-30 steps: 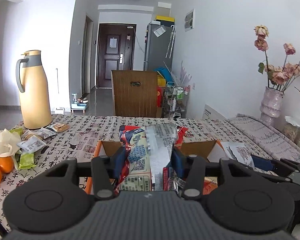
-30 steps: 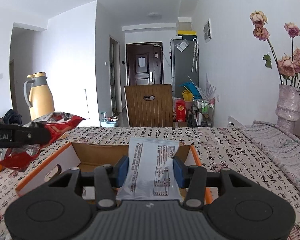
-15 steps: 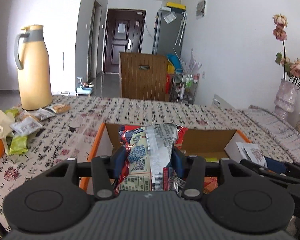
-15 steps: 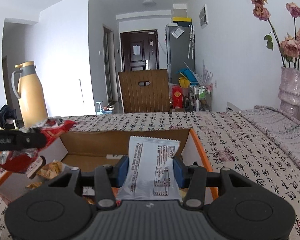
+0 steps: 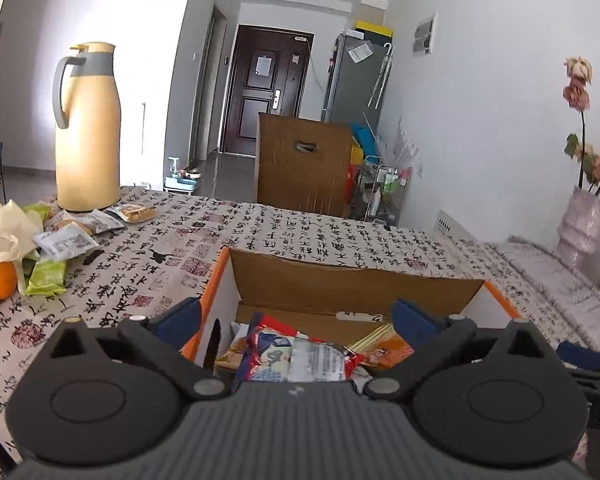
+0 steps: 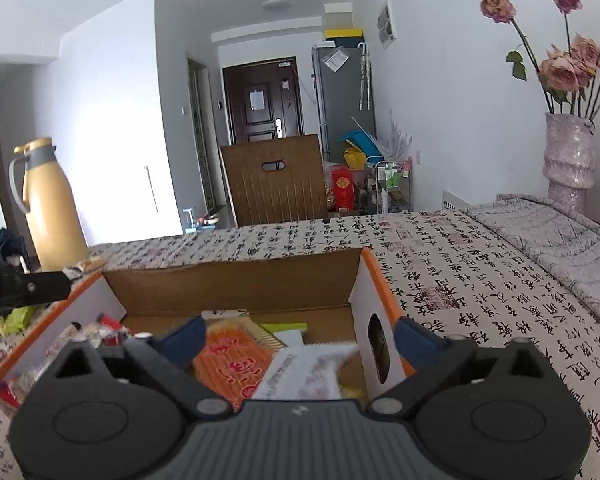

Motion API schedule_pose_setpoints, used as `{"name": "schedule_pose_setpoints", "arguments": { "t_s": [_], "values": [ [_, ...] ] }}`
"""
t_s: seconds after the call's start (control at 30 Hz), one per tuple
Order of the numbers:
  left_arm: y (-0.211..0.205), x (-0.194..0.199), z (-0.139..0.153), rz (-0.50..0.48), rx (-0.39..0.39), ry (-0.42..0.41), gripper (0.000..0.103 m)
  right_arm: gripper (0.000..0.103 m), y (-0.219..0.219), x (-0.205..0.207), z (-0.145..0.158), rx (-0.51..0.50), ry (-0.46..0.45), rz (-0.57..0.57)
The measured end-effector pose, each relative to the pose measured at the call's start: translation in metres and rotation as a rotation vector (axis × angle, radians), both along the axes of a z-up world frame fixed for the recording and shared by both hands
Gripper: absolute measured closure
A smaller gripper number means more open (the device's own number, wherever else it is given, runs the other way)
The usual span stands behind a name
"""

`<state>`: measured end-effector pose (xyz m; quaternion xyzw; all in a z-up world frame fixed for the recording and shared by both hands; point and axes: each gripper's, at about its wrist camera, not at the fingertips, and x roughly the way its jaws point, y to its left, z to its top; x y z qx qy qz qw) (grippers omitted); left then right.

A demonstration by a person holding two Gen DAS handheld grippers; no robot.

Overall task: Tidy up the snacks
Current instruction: 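Move both tools back over the snack pile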

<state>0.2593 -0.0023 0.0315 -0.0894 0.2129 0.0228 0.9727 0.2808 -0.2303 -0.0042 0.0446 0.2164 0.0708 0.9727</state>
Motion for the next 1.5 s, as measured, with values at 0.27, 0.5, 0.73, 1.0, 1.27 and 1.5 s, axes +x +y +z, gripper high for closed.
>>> {"name": "schedule_pose_setpoints", "arguments": {
  "t_s": [0.27,0.5,0.73,1.0,1.27,1.5],
  "values": [
    [0.002,-0.001,0.001,0.011,-0.003,0.000,0.000,0.000,-0.003,0.004,-0.003,0.005,0.014,-0.004],
    [-0.003,-0.004,0.006,0.011,0.007,-0.012,0.000,0.000,-0.003,0.007,0.000,0.006,0.016,-0.003],
    [-0.001,-0.015,0.023,0.026,-0.009,-0.054,0.000,0.000,-0.003,-0.001,0.014,0.007,-0.012,-0.013],
    [-0.003,-0.034,0.041,0.004,-0.007,-0.085,0.000,0.000,0.003,-0.022,0.030,-0.020,-0.057,0.009],
    [0.002,-0.064,0.047,-0.016,-0.002,-0.102,0.000,0.000,0.002,-0.051,0.037,-0.040,-0.077,0.023],
    [0.008,-0.092,0.040,-0.038,0.025,-0.086,0.000,0.000,0.002,-0.079,0.031,-0.080,-0.068,0.050]
  ]
}}
